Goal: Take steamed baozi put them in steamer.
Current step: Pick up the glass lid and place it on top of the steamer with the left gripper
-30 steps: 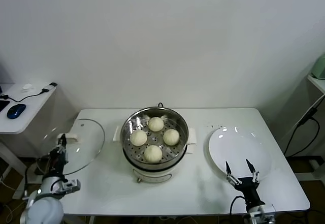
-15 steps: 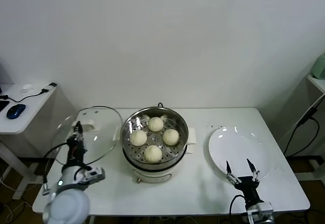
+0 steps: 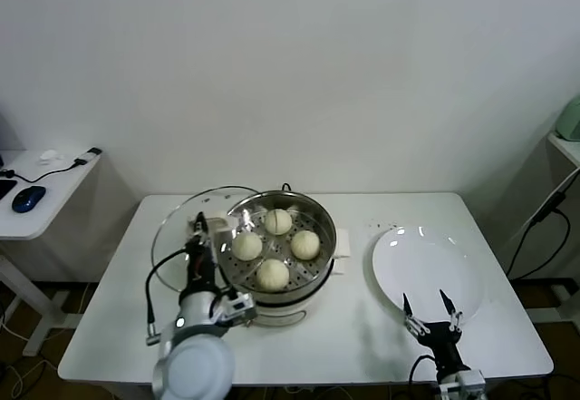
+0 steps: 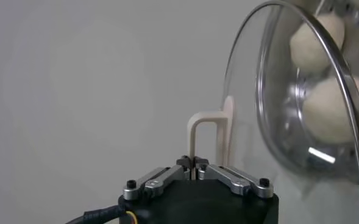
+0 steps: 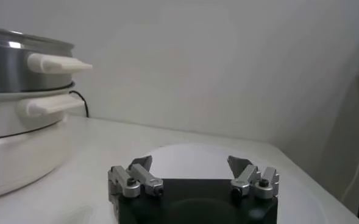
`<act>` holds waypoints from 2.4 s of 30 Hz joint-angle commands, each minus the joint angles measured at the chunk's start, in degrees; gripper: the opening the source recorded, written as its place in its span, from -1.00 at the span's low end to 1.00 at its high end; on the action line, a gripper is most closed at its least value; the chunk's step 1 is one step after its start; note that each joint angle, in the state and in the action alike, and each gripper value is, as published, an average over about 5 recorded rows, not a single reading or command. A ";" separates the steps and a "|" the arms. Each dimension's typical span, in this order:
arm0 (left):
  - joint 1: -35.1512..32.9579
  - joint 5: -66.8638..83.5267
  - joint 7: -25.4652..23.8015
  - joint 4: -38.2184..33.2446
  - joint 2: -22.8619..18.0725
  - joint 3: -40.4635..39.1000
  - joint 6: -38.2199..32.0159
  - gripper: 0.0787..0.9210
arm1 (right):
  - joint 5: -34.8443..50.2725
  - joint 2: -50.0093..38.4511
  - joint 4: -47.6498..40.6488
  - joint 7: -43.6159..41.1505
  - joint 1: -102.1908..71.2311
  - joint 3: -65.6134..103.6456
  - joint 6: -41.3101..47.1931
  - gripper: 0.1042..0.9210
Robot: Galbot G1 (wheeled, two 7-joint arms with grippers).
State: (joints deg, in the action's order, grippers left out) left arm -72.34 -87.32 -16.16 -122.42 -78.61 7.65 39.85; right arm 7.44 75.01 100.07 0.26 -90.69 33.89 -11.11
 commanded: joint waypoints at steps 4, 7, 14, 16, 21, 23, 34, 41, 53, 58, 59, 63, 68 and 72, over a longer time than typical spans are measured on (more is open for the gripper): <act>3.42 -5.68 -2.84 0.95 -3.33 -8.06 2.93 -0.89 | 2.11 -0.18 0.39 0.14 -0.77 0.02 -1.00 0.76; 4.73 -6.79 -2.92 3.05 -5.47 -9.71 3.07 -0.89 | 2.22 -0.19 0.38 0.16 -0.85 0.13 -1.04 0.76; 6.85 -9.41 -2.75 7.55 -10.03 -12.00 3.03 -0.89 | 2.49 -0.49 -0.25 0.19 -0.86 0.41 -1.35 0.76; 7.27 -10.09 -2.78 8.78 -11.16 -12.50 3.04 -0.89 | 2.55 -0.54 -0.45 0.19 -0.86 0.44 -1.53 0.76; 7.92 -11.17 -2.77 11.22 -13.33 -13.29 3.07 -0.89 | 2.58 -0.52 -0.82 0.32 -0.94 0.55 -2.12 0.76; 8.13 -11.44 -2.73 12.09 -13.90 -13.36 3.12 -0.89 | 2.56 -0.53 -0.91 0.38 -0.96 0.62 -2.35 0.76; 7.93 -13.24 -2.17 15.76 -15.08 -13.19 2.97 -0.89 | 2.17 -0.40 -1.05 0.41 -1.15 1.06 -3.12 0.76; 7.93 -14.08 -1.19 16.98 -13.54 -11.66 2.55 -0.89 | 2.10 -0.41 -1.28 0.30 -1.48 1.28 -3.58 0.76; 7.72 -13.58 -0.58 16.79 -11.85 -10.14 2.39 -0.89 | 0.81 -0.03 -2.24 0.28 -1.56 1.07 -6.41 0.76; 7.35 -13.68 0.62 17.90 -12.11 -10.19 2.09 -0.87 | 0.67 0.08 -2.18 0.22 -1.55 0.92 -6.55 0.76; 7.30 -13.69 0.88 18.04 -12.17 -10.19 2.03 -0.83 | 0.67 0.07 -2.14 0.20 -1.55 0.89 -6.52 0.76; 6.91 -13.68 1.34 18.07 -12.35 -10.29 1.74 -0.59 | 0.69 -0.03 -1.95 0.08 -1.57 0.87 -6.31 0.76; 6.12 -13.21 1.09 16.96 -12.11 -10.77 1.46 -0.24 | 0.65 -0.13 -1.75 -0.15 -1.55 0.90 -5.82 0.76; 5.84 -12.23 0.31 14.87 -11.56 -11.13 1.33 0.02 | 0.40 -0.03 -1.79 -0.31 -1.32 0.76 -5.23 0.76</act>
State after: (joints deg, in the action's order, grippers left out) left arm -67.37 -98.31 -16.60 -109.47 -88.75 -4.04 41.03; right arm 8.14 74.92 98.33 0.11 -92.20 34.78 -16.63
